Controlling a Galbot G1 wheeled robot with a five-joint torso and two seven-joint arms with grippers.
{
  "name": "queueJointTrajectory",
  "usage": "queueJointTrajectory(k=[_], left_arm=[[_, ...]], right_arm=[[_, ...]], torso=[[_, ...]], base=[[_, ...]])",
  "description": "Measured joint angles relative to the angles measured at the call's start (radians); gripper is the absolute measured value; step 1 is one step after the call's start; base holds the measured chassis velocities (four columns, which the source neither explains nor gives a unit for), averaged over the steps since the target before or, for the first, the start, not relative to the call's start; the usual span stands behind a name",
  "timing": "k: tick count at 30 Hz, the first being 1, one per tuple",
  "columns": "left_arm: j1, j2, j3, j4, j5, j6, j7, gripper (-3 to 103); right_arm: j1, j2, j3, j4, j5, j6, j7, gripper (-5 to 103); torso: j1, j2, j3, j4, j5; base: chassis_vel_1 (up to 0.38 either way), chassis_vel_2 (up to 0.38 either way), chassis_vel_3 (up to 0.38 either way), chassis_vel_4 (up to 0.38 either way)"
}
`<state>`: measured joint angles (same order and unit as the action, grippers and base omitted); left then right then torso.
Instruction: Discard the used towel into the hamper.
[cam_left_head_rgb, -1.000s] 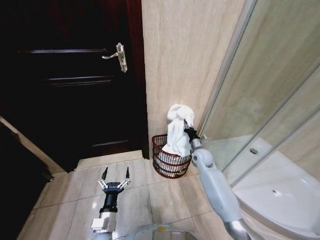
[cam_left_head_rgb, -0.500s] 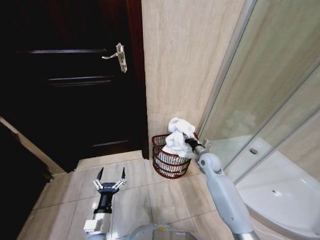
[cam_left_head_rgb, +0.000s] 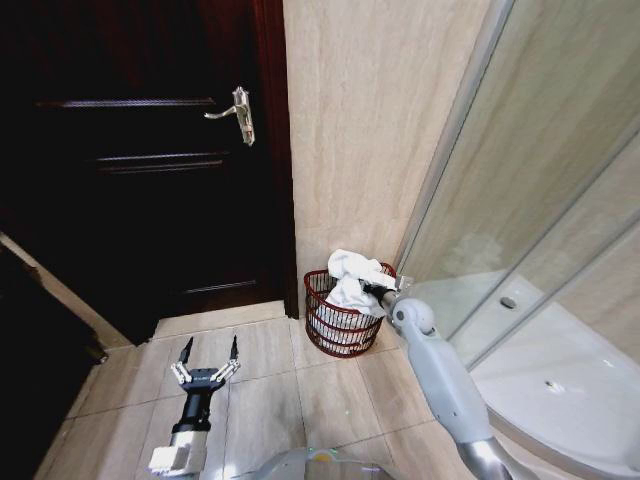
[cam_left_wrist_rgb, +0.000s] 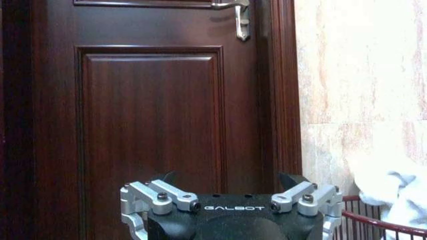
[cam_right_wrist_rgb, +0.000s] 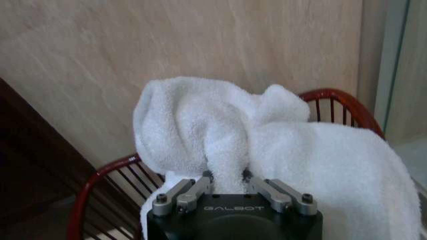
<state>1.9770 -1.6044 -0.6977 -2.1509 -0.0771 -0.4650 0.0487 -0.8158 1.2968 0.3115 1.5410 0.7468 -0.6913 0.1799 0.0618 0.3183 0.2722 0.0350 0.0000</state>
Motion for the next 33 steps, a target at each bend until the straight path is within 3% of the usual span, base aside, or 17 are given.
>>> queueJointTrajectory(k=[5, 16, 17, 19, 22, 26, 27, 28, 29, 31, 32, 33], left_arm=[[0.015, -0.004, -0.010, -0.012, 0.001, -0.009, 0.000, 100], [0.030, -0.004, -0.018, -0.006, 0.000, -0.031, 0.001, 100], [0.029, -0.004, -0.020, -0.006, 0.000, -0.032, 0.001, 100], [0.029, -0.004, -0.021, -0.006, 0.000, -0.032, 0.001, 100], [0.024, -0.004, -0.022, -0.008, -0.001, -0.032, 0.001, 100], [0.020, -0.004, -0.020, -0.010, 0.000, -0.031, 0.001, 100], [0.017, -0.004, -0.017, -0.010, 0.001, -0.030, 0.001, 100], [0.014, -0.004, -0.014, -0.010, 0.003, -0.029, 0.001, 100], [0.010, -0.004, -0.011, -0.008, 0.007, -0.028, 0.001, 100], [0.007, -0.004, -0.008, -0.007, 0.008, -0.026, 0.001, 100], [0.004, -0.004, -0.005, -0.007, 0.011, -0.025, 0.001, 100], [0.004, -0.004, -0.005, -0.007, 0.011, -0.025, 0.001, 100]], right_arm=[[0.006, -0.003, 0.001, -0.041, -0.002, -0.029, -0.021, 16], [0.016, 0.005, -0.010, -0.083, -0.036, -0.008, -0.033, 14], [0.012, 0.005, -0.007, -0.070, -0.037, -0.006, -0.037, 19], [0.008, 0.003, -0.004, -0.059, -0.040, -0.001, -0.039, 19], [-0.014, -0.014, 0.000, -0.002, -0.058, 0.025, -0.034, 36], [-0.044, -0.027, 0.010, 0.056, -0.061, 0.028, -0.030, 41], [-0.075, -0.036, 0.018, 0.106, -0.066, 0.032, -0.027, 52], [-0.104, -0.042, 0.026, 0.152, -0.076, 0.037, -0.027, 52], [-0.137, -0.049, 0.032, 0.205, -0.095, 0.051, -0.026, 62], [-0.162, -0.056, 0.035, 0.247, -0.113, 0.067, -0.027, 62], [-0.177, -0.061, 0.036, 0.277, -0.134, 0.083, -0.032, 73], [-0.177, -0.061, 0.036, 0.277, -0.134, 0.083, -0.032, 73]], torso=[[0.000, 0.001, 0.000, -0.0002, 0.0000], [0.001, 0.001, 0.001, -0.0001, 0.0002], [0.001, 0.001, 0.001, -0.0001, 0.0002], [0.001, 0.001, 0.001, -0.0001, 0.0002], [0.001, 0.002, 0.001, -0.0001, 0.0002], [0.001, 0.002, 0.001, -0.0001, 0.0000], [0.001, 0.002, 0.001, -0.0003, 0.0001], [0.001, 0.002, 0.001, -0.0006, 0.0001], [0.001, 0.002, 0.001, -0.0006, 0.0002], [0.001, 0.002, 0.001, -0.0006, 0.0000], [0.001, 0.002, 0.001, -0.0006, 0.0000], [0.001, 0.002, 0.001, -0.0006, 0.0000]], base=[[0.000, 0.000, 0.000, 0.000], [0.000, 0.000, 0.000, 0.000], [0.000, 0.000, 0.000, 0.000], [0.000, 0.000, 0.000, 0.000], [0.000, 0.000, 0.000, 0.000], [0.000, 0.000, 0.000, 0.000], [0.000, 0.000, 0.000, 0.000], [0.000, 0.000, 0.000, 0.000], [0.000, 0.000, 0.000, 0.000], [0.000, 0.000, 0.000, 0.000], [0.000, 0.000, 0.000, 0.000], [0.000, 0.000, 0.000, 0.000]])
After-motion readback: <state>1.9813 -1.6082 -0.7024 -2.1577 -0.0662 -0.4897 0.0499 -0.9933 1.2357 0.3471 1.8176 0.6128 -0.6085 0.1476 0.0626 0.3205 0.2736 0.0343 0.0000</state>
